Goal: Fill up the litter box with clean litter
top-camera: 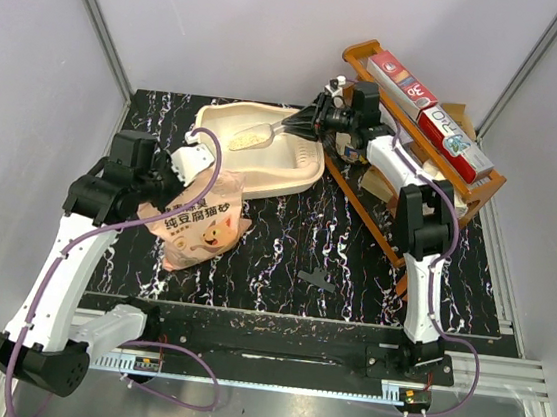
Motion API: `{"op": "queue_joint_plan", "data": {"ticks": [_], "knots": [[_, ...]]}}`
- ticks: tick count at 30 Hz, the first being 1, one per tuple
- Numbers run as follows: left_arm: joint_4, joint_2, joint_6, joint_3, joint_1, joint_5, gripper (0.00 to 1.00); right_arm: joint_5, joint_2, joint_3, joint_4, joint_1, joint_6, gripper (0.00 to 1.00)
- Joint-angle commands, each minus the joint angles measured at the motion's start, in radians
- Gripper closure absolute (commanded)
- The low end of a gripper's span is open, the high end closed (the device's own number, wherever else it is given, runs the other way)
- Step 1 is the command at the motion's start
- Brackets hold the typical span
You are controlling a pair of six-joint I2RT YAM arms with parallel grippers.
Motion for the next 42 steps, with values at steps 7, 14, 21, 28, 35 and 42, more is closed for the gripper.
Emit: {"op": "queue_joint_plan", "data": {"ticks": [7,14,21,28,35,42], "knots": [[0.148,-0.078,0.001,0.022,0.030,0.002,1.00,0.294,-0.018,0.065,-0.053,0.023,-0.180,1.00],[0.149,-0.101,-0.013,0.005,0.034,0.030,1.00,0.428,-0.067,0.019,-0.100,0.054,-0.415,1.00],[0.161,-0.130,-0.022,-0.027,0.036,0.054,1.00,0.604,-0.154,-0.046,-0.117,0.115,-0.735,1.00],[0.187,-0.158,-0.043,-0.065,0.042,0.083,1.00,0.690,-0.253,-0.171,-0.068,0.196,-1.222,1.00],[0.217,-0.195,-0.062,-0.108,0.044,0.119,1.00,0.729,-0.337,-0.270,-0.028,0.238,-1.578,1.00],[0.244,-0.195,-0.095,-0.121,0.045,0.182,1.00,0.758,-0.437,-0.170,-0.276,0.193,-1.440,1.00]]}}
